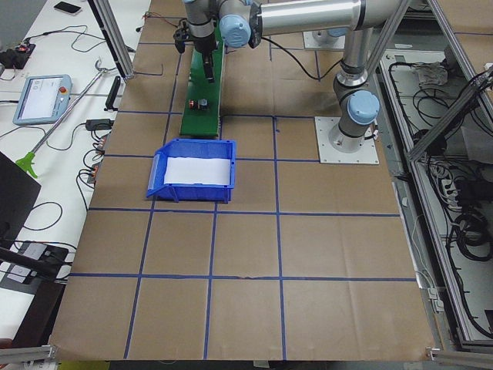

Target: Transport two buttons from left to right

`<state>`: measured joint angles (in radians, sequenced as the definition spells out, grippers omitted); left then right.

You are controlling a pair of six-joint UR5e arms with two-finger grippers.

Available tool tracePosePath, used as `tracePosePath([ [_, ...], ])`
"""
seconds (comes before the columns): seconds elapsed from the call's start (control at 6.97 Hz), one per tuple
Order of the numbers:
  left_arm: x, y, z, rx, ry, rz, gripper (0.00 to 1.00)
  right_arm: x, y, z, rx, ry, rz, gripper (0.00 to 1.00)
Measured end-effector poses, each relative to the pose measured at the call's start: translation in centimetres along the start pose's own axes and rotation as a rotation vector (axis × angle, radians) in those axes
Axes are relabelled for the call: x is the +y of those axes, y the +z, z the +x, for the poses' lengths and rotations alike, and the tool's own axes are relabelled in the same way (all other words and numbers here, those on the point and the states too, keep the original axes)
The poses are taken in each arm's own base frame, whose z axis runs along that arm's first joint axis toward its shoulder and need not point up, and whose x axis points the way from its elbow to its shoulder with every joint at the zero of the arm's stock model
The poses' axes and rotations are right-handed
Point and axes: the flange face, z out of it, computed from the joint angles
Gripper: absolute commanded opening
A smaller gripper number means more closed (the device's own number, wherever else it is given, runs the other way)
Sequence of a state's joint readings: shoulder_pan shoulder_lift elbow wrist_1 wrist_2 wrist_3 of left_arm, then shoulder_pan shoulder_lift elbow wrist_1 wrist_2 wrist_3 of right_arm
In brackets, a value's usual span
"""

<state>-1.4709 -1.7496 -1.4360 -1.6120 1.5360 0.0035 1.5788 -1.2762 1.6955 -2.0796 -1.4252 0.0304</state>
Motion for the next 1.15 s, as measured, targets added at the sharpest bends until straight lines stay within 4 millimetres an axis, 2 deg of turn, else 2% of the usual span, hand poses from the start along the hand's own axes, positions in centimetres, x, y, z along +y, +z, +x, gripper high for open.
tracePosePath([
  [0.29, 3.2, -1.9, 1.1, -0.001, 0.016, 0.001, 1.00, -0.9, 1.3, 0.3, 0.013, 0.068, 0.013, 0.99],
  [0.57, 4.4, -2.4, 2.2, -0.011, 0.036, 0.010, 0.99, -1.8, 2.8, 0.7, 0.038, 0.097, 0.022, 0.99],
  [1.0, 5.4, -3.0, 2.1, -0.045, 0.046, 0.028, 0.99, -2.4, 5.3, 1.1, 0.045, 0.103, 0.005, 0.99],
  [1.15, 5.7, -2.9, 2.0, -0.046, 0.047, 0.029, 0.99, -2.4, 6.1, 1.2, 0.047, 0.105, -0.008, 0.92],
])
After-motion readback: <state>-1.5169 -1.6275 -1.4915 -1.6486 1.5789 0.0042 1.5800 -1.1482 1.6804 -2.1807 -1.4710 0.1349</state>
